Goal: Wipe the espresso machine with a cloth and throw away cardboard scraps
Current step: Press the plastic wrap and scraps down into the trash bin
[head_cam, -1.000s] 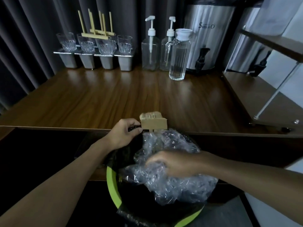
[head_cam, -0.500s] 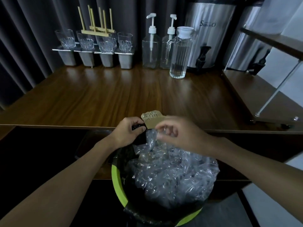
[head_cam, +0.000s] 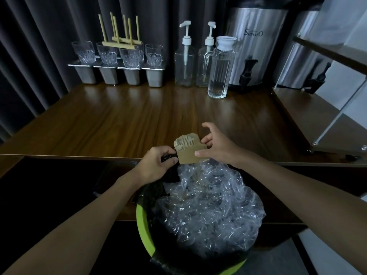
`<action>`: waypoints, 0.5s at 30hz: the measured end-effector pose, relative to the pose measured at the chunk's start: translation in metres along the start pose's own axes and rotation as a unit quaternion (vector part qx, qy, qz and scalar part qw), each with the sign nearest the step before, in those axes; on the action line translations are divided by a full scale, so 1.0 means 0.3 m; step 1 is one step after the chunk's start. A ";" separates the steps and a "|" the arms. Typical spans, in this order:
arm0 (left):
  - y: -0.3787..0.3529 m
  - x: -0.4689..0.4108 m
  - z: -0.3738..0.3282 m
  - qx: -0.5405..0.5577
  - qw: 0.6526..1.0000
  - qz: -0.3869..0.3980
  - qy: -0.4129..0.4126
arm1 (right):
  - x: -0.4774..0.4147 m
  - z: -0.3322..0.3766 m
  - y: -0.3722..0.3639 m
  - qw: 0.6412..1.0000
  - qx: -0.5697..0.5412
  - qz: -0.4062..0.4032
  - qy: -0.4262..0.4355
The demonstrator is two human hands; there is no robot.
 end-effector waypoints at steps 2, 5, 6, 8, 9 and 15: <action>0.001 0.001 0.001 -0.005 1.000 -0.007 0.000 | 0.007 0.004 0.009 0.999 -0.046 -0.008 0.001; 0.003 -0.002 0.008 -0.005 1.000 -0.012 0.007 | 0.038 0.017 0.029 0.994 -0.105 -0.002 0.034; 0.004 -0.002 0.010 -0.001 1.000 -0.011 0.012 | 0.056 0.024 0.032 0.991 -0.124 0.016 0.046; 0.006 -0.001 0.014 0.001 1.000 -0.007 0.007 | 0.096 0.032 0.029 0.987 -0.133 0.061 0.067; 0.004 -0.001 0.014 0.001 1.000 -0.005 0.004 | 0.115 0.030 0.021 0.986 -0.124 0.084 0.075; -0.004 -0.005 0.033 0.056 0.998 -0.003 0.027 | 0.210 0.055 -0.087 0.961 0.122 0.183 0.165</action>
Point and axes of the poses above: each hand's wrist, its own x-axis away from the middle knuckle, its own y-axis out of the back of the hand, z = x × y, the point moved 6 cm from there along -x, towards the middle knuckle, and after that the axes turned 14 degrees about x, right-handed, at the moved point
